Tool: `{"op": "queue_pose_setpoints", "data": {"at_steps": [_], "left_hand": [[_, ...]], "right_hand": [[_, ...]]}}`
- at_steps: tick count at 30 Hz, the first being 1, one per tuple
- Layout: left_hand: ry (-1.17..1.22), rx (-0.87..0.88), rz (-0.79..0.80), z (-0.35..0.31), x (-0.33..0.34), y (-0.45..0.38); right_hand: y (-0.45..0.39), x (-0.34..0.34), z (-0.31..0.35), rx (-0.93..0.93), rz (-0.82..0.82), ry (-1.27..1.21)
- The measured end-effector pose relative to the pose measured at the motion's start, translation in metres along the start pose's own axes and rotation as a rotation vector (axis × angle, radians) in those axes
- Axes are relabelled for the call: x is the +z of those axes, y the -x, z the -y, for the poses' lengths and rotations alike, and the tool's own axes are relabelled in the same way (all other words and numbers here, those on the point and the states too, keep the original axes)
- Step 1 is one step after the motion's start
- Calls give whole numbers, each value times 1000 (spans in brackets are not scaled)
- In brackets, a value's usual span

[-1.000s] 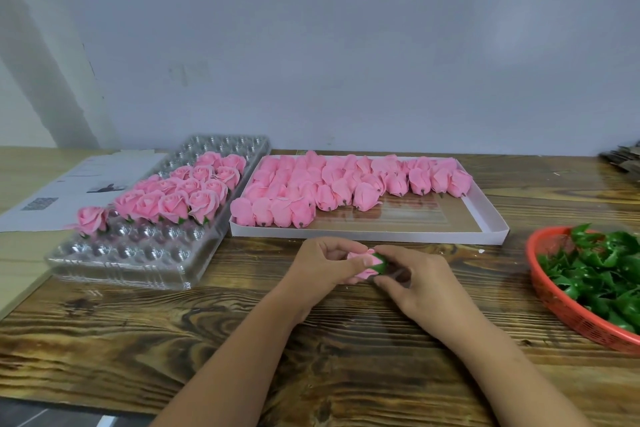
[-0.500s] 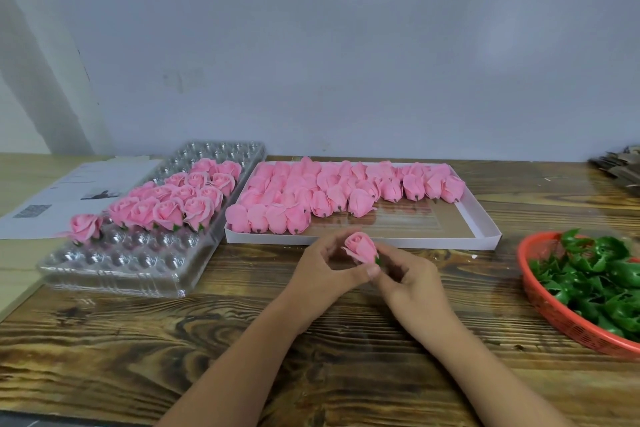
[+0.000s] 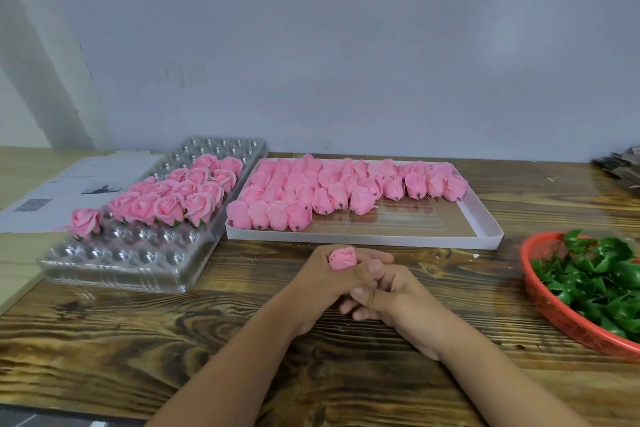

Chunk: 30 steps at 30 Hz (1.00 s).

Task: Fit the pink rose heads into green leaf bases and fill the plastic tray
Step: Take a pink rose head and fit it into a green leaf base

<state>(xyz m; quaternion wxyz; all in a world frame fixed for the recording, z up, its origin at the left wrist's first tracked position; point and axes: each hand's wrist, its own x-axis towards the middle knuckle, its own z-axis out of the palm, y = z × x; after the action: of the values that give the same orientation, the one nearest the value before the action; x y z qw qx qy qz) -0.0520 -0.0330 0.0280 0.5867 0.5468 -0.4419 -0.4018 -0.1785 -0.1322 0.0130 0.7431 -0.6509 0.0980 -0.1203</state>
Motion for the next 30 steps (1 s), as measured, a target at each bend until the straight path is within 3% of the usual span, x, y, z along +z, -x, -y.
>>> {"op": "queue_pose_setpoints", "data": {"at_steps": [5,8,11,13,17,22,30], "left_hand": [[-39,12,-34,0,2,2],[-54,17,-159,0,7,0],[-44,63,-238,2,12,-2],[-27,86,-264,3,15,-2],[-6,151,-236,4,16,-4],[64,259,-320,-4,8,-4],[-40,225,-263,3,5,-4]], "right_hand": [[1,-2,-1,53,27,-130],[-3,7,-4,-68,-78,133],[-6,16,-10,-185,-299,468],[-7,15,-11,-237,-371,556],[-6,11,-9,-254,-313,505],[-5,10,-9,-231,-292,512],[-4,11,-9,-257,-234,535]]}}
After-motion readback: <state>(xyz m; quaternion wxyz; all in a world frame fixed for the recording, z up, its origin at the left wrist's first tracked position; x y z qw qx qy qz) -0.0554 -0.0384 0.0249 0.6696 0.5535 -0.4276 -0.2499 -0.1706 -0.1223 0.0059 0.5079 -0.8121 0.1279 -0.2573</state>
